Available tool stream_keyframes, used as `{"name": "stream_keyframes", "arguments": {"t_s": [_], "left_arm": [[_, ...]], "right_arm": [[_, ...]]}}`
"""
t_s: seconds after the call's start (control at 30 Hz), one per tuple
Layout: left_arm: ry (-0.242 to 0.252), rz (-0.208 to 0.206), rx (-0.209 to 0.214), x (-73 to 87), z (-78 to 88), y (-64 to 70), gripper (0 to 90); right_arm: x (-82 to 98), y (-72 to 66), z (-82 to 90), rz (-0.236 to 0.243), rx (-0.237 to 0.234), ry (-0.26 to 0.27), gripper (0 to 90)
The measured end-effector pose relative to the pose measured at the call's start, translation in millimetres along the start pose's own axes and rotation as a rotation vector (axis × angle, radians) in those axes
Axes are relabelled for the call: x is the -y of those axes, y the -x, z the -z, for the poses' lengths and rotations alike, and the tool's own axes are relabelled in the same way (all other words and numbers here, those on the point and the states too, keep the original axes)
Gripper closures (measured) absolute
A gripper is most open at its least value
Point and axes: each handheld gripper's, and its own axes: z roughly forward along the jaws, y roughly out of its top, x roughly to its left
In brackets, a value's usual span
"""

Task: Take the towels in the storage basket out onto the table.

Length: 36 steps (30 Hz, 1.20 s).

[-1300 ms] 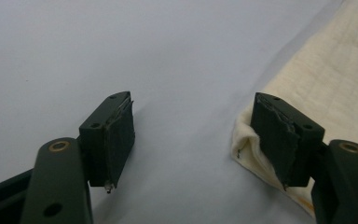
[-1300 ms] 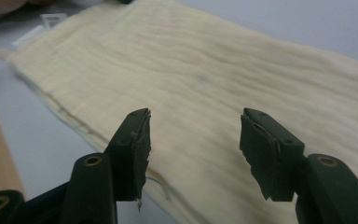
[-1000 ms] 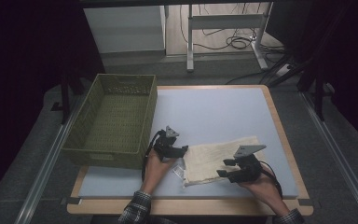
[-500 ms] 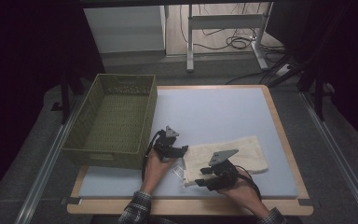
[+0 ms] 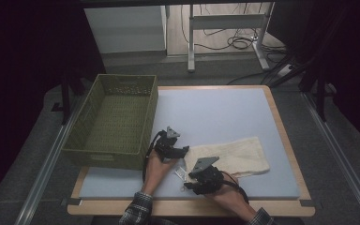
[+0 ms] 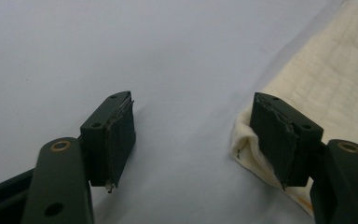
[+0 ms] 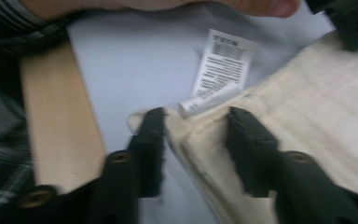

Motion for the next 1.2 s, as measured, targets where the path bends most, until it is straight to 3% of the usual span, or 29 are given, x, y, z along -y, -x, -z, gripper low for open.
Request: {"name": "stream_keyframes", "arguments": {"t_s": [0.07,0.13,0.23,0.37,0.4,0.6,0.63,0.77,0.87,1.0,1.07,1.1,1.2], "left_arm": [[0.003,0.001,-0.002,0.1,0.2,0.0,33.2],[0.010,-0.015,0.010,0.5,1.1,1.1,37.3],[0.016,-0.050,0.052,1.0,2.4,5.2,59.2],[0.011,-0.028,0.119,0.9,2.6,6.5,81.7],[0.011,-0.028,0.119,0.9,2.6,6.5,85.8],[0.017,-0.016,0.052,2.1,5.8,13.6,87.7],[0.006,-0.024,0.010,3.1,9.4,15.6,87.6],[0.006,-0.020,-0.042,5.2,21.0,17.0,87.5],[0.014,-0.020,-0.042,5.1,26.1,17.3,87.3],[0.055,-0.010,0.015,-3.0,33.0,14.4,87.3],[0.061,-0.009,0.025,-5.5,33.5,14.2,87.3],[0.083,-0.013,0.052,-10.7,34.3,14.8,87.4],[0.096,-0.018,0.068,-16.1,34.6,15.6,87.4]], "right_arm": [[0.1,-2.1,0.0,0.029,0.036,-0.003,71.7],[0.5,-1.8,0.2,0.018,0.025,-0.001,78.9],[1.4,0.7,0.8,0.001,0.017,0.006,83.8],[2.2,4.7,1.0,-0.031,-0.008,0.012,84.7],[1.9,5.0,1.0,-0.035,-0.010,0.011,84.8],[-1.6,5.1,-0.9,-0.041,-0.033,0.011,85.1],[-4.3,4.3,-3.1,-0.042,-0.045,0.016,85.1],[-12.1,0.1,-6.5,-0.036,-0.078,0.032,85.0],[-15.2,-2.9,-2.7,-0.018,-0.083,0.041,85.1],[-13.2,0.2,10.6,-0.027,-0.079,0.068,85.1],[-12.3,1.6,14.6,-0.029,-0.073,0.073,85.1],[-10.2,4.8,22.5,-0.034,-0.063,0.084,85.1],[-6.3,10.8,34.0,-0.050,-0.050,0.102,85.1]]}}
